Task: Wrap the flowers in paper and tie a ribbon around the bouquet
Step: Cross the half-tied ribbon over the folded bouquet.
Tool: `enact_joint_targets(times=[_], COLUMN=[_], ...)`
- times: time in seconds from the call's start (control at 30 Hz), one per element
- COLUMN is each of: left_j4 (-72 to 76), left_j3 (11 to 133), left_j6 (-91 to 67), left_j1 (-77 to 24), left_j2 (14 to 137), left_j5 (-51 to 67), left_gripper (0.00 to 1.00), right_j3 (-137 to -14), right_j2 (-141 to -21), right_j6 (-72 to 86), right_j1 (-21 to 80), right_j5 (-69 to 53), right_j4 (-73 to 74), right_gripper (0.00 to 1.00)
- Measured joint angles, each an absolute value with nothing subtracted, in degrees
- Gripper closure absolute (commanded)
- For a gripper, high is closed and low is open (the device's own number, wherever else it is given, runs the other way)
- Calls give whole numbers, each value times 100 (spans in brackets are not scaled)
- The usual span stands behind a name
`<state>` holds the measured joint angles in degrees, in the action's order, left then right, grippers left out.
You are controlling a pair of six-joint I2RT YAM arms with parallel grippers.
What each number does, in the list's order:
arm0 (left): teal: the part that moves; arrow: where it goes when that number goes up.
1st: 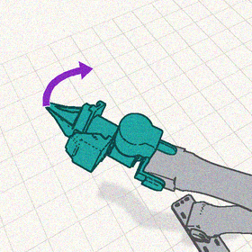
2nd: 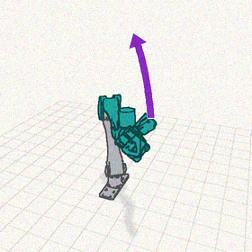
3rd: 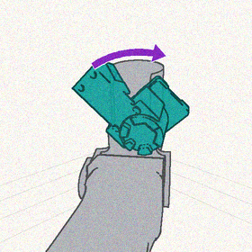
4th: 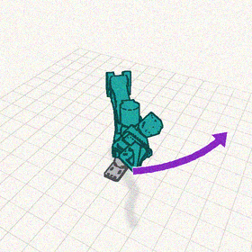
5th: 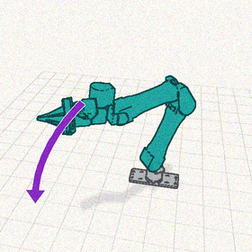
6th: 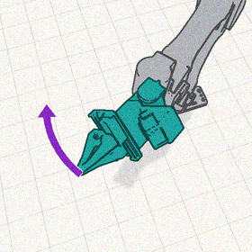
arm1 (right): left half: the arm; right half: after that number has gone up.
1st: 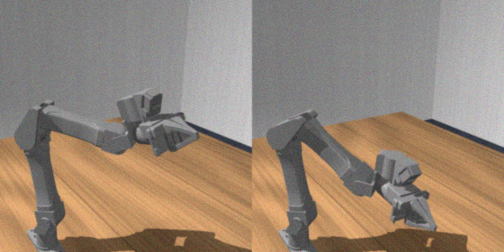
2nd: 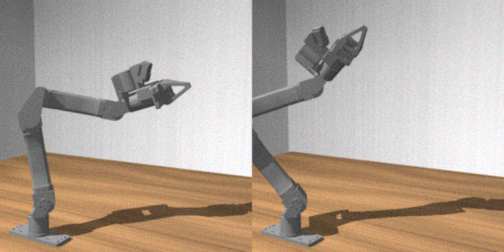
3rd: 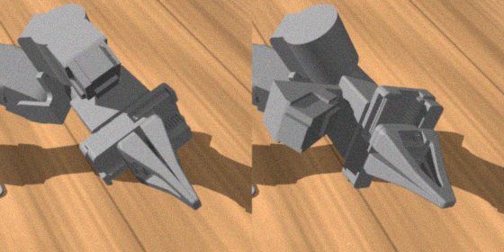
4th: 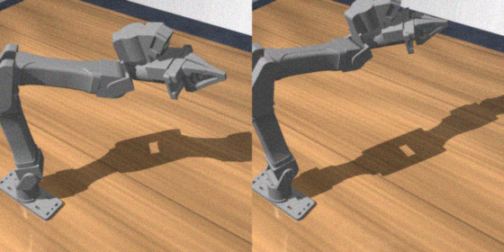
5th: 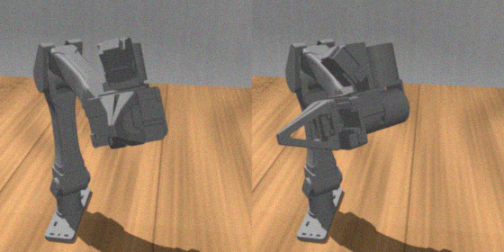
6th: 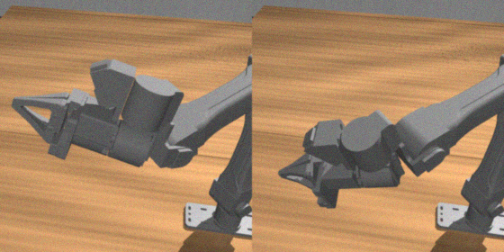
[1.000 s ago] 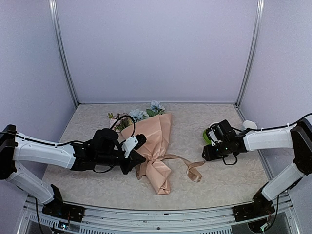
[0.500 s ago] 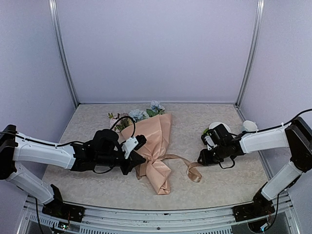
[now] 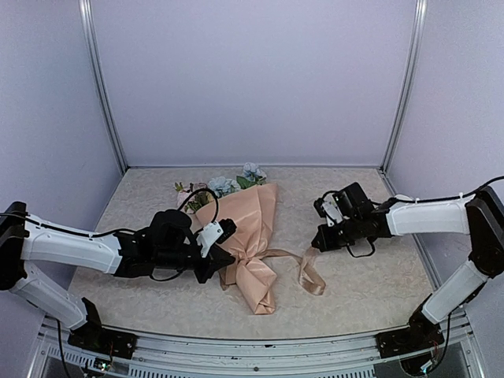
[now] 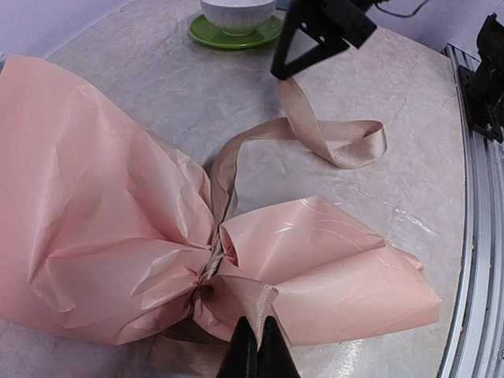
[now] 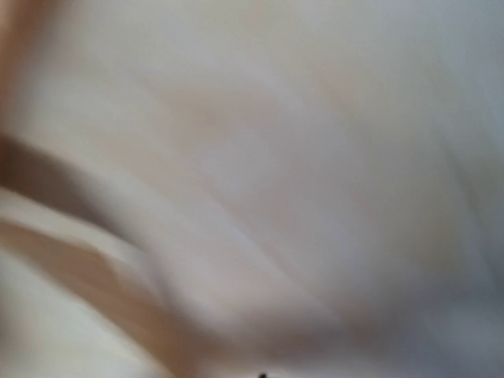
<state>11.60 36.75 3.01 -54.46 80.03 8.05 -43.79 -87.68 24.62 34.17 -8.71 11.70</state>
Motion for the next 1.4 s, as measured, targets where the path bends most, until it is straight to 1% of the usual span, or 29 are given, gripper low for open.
enact_joint_targets(times=[0.1, 0.23, 0.4, 0.53, 0.73, 0.9, 0.93, 1.0, 1.07, 1.13, 1.2, 1.23, 1.3, 1.4], left_j4=[1232, 1437, 1634, 1809, 1975, 2112, 2126, 2145, 2152, 2180, 2193, 2196, 2198, 2209], left_j3=[3581, 3299, 3148, 2963, 2860, 2718, 2707, 2703, 2694, 2670, 2641, 2637, 2635, 2633], left_j6=[283, 239, 148, 97, 34, 27, 27, 27, 25, 25, 23, 21, 10, -40], left_j1=[-5485, -5660, -5885, -6051, -6152, -6184, -6189, -6191, -6191, -6191, -6193, -6191, -6191, -6154], left_j2=[7988, 7846, 7782, 7719, 7719, 7671, 7664, 7649, 7607, 7564, 7524, 7520, 7520, 7520], left_j5=[768, 687, 451, 279, 78, 27, 10, -19, -51, -56, -54, -54, -47, 21], left_gripper=[100, 100, 100, 100, 100, 100, 100, 100, 100, 100, 100, 100, 100, 100], right_j3=[-5358, -6978, -9050, -10189, -11034, -11306, -11371, -11531, -11664, -11730, -11688, -11605, -11487, -10967], right_j2=[-8774, -9067, -10167, -11150, -12206, -12470, -12499, -12560, -12632, -12685, -12687, -12674, -12650, -12409], right_j6=[2265, 2080, 1920, 1944, 2086, 2180, 2189, 2193, 2239, 2196, 2119, 1999, 1951, 1778], right_j1=[3592, 4320, 5435, 5957, 6134, 6171, 6178, 6178, 6178, 6169, 6125, 6093, 6040, 5826], right_j5=[-1269, -1557, -1828, -1944, -1988, -1931, -1925, -1907, -1903, -1925, -1957, -2043, -2154, -2515], right_j4=[1103, 628, 123, 84, 360, 574, 596, 650, 720, 821, 943, 967, 998, 1031], right_gripper=[100, 100, 100, 100, 100, 100, 97, 68, 47, 29, 3, 0, 0, 0])
